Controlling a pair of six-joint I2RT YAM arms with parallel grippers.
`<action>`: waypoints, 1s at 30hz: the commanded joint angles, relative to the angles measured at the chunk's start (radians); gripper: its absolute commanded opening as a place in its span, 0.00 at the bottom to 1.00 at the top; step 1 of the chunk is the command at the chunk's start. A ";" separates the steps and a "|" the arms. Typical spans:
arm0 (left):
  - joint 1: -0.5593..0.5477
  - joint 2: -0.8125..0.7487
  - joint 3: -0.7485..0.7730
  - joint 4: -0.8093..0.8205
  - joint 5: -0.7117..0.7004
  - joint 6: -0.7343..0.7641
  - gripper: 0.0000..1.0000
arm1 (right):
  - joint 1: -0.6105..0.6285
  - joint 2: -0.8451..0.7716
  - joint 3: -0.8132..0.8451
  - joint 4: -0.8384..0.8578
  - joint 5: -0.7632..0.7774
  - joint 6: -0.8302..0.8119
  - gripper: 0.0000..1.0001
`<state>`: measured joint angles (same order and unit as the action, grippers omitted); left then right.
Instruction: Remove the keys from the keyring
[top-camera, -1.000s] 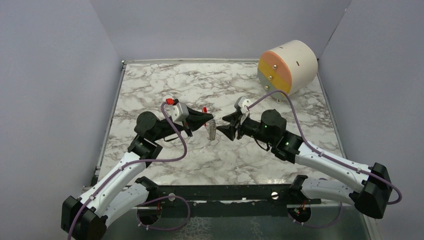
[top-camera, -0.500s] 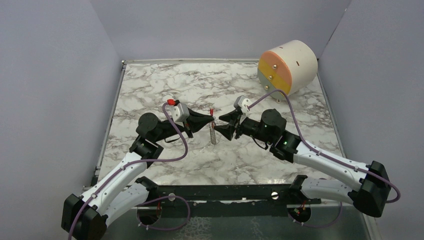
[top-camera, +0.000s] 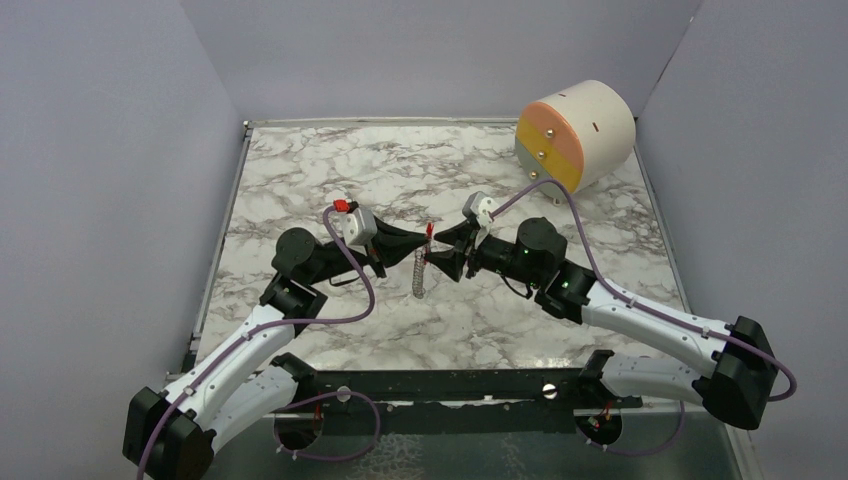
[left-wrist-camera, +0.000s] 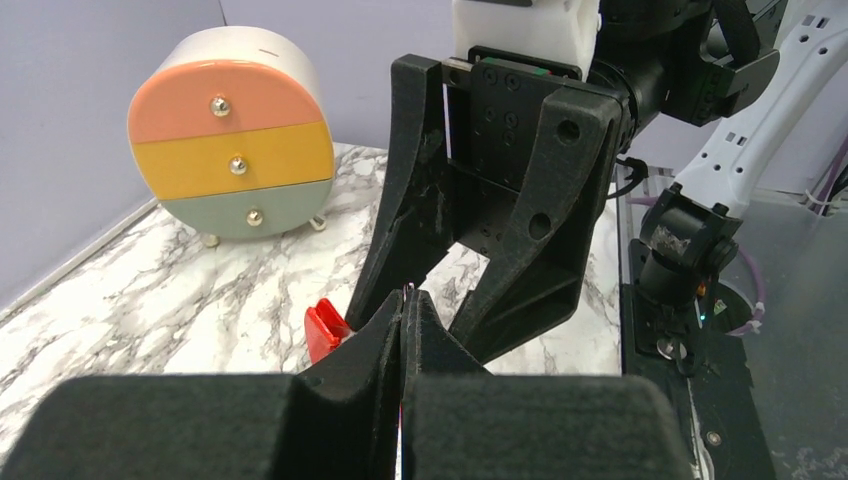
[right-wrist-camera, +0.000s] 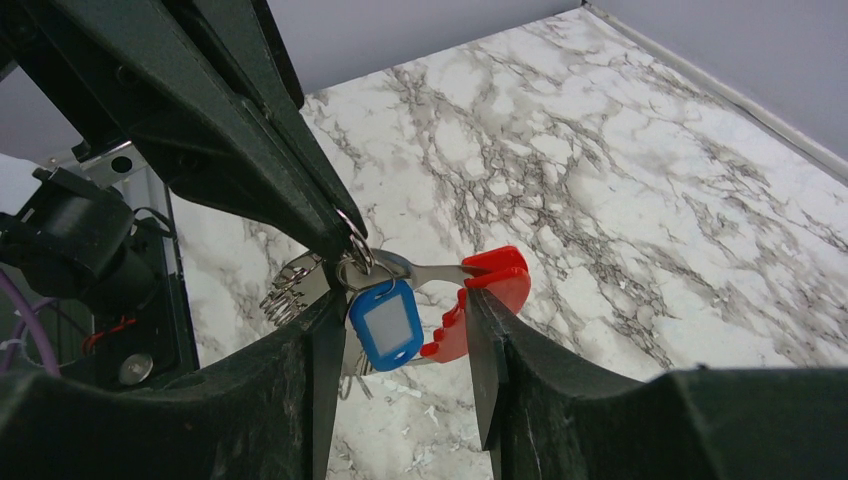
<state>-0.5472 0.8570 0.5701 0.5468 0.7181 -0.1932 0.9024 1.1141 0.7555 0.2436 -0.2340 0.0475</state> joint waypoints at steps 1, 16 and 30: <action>0.003 0.002 -0.007 0.062 0.035 -0.023 0.00 | 0.007 0.016 0.053 0.043 -0.022 -0.021 0.48; 0.003 -0.013 -0.011 0.064 0.018 -0.017 0.00 | 0.013 -0.018 0.065 -0.042 0.052 -0.060 0.01; 0.003 -0.008 -0.014 0.064 0.001 -0.012 0.00 | 0.015 -0.090 0.072 -0.090 0.134 -0.094 0.01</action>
<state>-0.5472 0.8604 0.5636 0.5621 0.7204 -0.2070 0.9108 1.0492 0.7921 0.1741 -0.1520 -0.0235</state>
